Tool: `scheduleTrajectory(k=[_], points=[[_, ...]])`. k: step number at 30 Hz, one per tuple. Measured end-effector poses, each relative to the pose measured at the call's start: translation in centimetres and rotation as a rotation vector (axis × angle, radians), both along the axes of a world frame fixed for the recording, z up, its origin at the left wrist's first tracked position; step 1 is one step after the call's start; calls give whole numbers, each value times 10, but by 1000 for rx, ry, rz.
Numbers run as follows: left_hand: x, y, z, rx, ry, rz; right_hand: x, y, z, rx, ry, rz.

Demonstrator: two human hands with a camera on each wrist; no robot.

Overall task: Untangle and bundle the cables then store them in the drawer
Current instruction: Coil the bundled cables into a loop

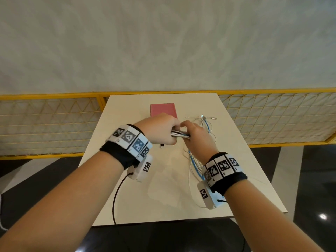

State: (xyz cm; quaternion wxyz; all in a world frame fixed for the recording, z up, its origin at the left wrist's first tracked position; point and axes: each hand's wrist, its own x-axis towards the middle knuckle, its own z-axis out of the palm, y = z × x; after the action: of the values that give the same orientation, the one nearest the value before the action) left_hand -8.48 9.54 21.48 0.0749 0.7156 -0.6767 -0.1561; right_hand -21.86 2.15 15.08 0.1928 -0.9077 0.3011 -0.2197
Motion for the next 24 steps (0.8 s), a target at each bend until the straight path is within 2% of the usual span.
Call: scheduleTrajectory(k=[3,4,9,11,15,21,24], points=[[8,4,4,4,164,25,-4,-3,-3,99,-94,-14],[7,4,5,7,174,22,-3,0,-2,128,-122,-7],[-6,-4,7,55,-92,-38,9,13,0,100,-163,-1],[-8,-3,10,24,-79,-24,11,15,2,165,-176,-40],[-4,7,20,-63,232,12,9,15,5,271,-168,-102],[4,19,20,-265,698,21,-1,10,4,569,-302,-197],[-2,18,14,-385,724,25,1,13,0,650,-324,-210]])
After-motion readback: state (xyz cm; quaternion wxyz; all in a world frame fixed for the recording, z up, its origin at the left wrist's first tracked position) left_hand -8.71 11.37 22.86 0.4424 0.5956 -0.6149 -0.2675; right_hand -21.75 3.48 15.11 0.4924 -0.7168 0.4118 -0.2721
